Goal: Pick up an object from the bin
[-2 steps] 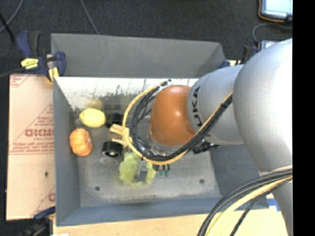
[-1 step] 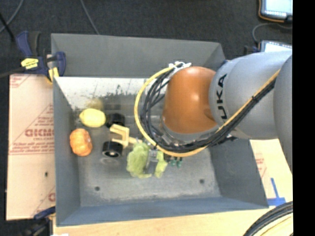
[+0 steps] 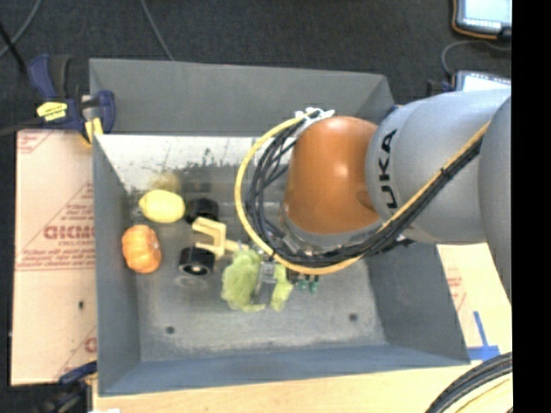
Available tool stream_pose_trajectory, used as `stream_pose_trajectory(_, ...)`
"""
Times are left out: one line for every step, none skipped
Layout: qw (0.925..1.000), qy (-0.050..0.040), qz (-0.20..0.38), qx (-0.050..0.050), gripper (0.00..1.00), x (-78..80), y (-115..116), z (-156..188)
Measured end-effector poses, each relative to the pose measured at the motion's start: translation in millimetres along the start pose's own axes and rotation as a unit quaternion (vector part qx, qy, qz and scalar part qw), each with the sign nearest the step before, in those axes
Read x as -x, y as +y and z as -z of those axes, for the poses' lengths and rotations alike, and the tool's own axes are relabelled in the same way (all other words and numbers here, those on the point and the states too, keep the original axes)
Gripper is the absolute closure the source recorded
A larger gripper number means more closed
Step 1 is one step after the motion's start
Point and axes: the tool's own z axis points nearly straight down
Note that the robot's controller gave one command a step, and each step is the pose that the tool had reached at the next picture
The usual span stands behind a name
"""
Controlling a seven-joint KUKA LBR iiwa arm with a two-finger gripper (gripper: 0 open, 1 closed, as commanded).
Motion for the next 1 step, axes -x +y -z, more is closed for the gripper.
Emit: stream_pose_trajectory(1.0000, 0.0009, 0.000, 0.000, 1.00, -0.5, -0.3, 2.3)
